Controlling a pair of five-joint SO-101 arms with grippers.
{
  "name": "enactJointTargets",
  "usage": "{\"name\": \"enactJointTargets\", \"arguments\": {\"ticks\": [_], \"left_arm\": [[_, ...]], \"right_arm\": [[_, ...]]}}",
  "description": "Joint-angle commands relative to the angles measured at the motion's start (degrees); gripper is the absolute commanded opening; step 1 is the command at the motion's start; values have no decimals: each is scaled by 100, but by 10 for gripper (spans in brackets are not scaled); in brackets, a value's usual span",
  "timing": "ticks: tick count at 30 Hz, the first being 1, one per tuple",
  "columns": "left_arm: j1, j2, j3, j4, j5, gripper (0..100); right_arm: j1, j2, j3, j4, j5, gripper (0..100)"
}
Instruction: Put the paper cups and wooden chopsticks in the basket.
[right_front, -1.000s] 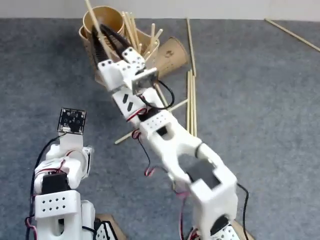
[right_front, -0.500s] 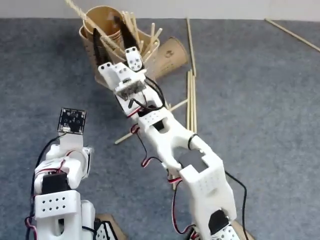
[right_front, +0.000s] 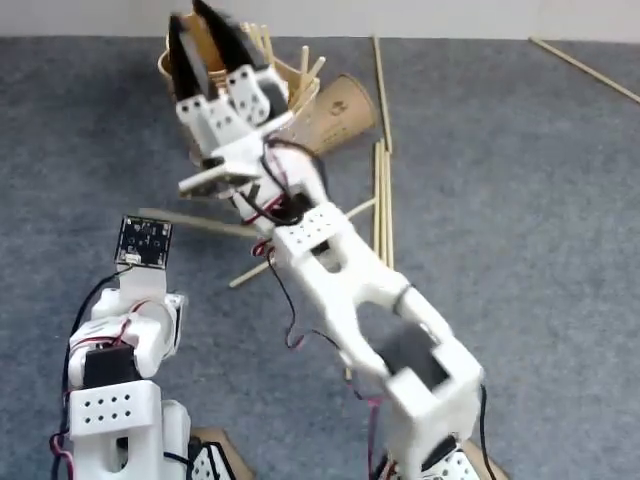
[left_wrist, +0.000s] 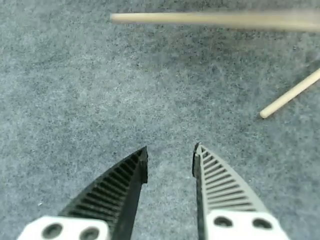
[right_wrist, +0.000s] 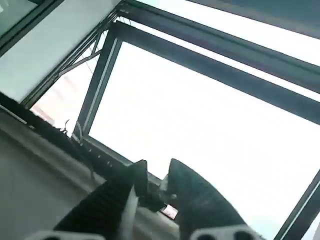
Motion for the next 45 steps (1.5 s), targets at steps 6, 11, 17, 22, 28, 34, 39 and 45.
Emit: {"name": "enactJointTargets", "arguments": {"ticks": [6,11,17,22,28,34,39,45], "left_arm": [[110,48,-1789,273,185,165],[646,1341,-3864,967,510,166],[1270,4330,-7178,1451,1934,272],[1437,6624,-10062,2031,3385,280],[1437,8831,-12347,2699,4237,277],[1429,10281,-13464,3481,4686,277],[1429,10686,-14211,4009,4774,277],[1543,11143,-14334,3991,4774,101]], "right_arm": [[884,-3987,418,6668,-185,3],[1789,-5147,1446,10624,-2031,4],[2369,-6167,3609,11653,-1855,5],[2343,-7345,5921,11002,-2031,5],[2334,-9200,7908,10088,-2945,5],[2334,-10923,8198,10273,-2945,6],[2334,-11495,8189,10958,-2945,6],[2334,-11424,8189,10958,-2936,6]]}}
